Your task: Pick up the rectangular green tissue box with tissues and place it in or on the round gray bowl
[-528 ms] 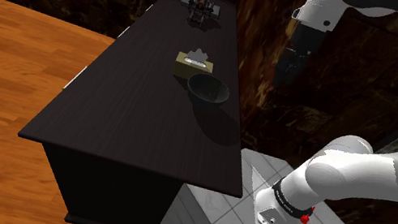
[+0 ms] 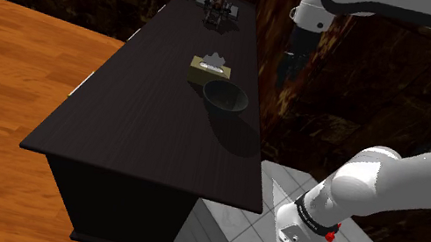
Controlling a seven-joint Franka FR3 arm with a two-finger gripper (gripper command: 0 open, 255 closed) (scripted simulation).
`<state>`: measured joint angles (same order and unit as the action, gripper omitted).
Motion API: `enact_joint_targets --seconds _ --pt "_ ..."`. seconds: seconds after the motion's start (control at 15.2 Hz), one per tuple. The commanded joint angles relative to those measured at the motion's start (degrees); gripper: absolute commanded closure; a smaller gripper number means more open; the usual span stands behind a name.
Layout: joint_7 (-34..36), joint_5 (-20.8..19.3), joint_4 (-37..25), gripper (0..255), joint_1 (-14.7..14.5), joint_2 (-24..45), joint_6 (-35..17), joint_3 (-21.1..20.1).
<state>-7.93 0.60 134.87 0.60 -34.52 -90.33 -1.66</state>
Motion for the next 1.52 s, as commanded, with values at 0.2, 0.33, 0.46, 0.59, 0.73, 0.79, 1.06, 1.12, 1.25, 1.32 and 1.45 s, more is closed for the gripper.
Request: enact_joint_targets --seconds 0.2,0.33,0.46,0.59,0.73,0.79,1.06,1.12,1.25,1.32,1.45 --pt "-2.1 -6.2 -3.7 0 0.4 10.4 -7.8 -1.3" --pt "-2.4 -8.6 -5.7 0 0.6 14.5 -10.1 -1.9" --pt "-2.5 -11.2 -8.0 0 0.7 18.7 -12.2 -2.5" --pt "-2.4 -13.9 -10.6 0 0.8 22.8 -14.0 -3.1" --pt "-2.2 -16.7 -13.4 0 0.9 27.0 -15.5 -3.6" --pt "-2.1 -18.1 -14.8 0 0.8 29.1 -16.1 -3.9" --pt "-1.5 -24.1 -21.4 0 0.5 37.5 -18.0 -4.5" --pt "-1.4 -25.7 -23.3 0 0.3 39.6 -18.2 -4.6" --pt "-1.2 -28.7 -27.1 0 -0.2 43.8 -18.6 -4.7" --pt "-1.1 -30.2 -29.1 0 -0.5 46.0 -18.7 -4.7" --pt "-1.1 -33.1 -33.3 0 -1.2 50.3 -18.7 -4.5"
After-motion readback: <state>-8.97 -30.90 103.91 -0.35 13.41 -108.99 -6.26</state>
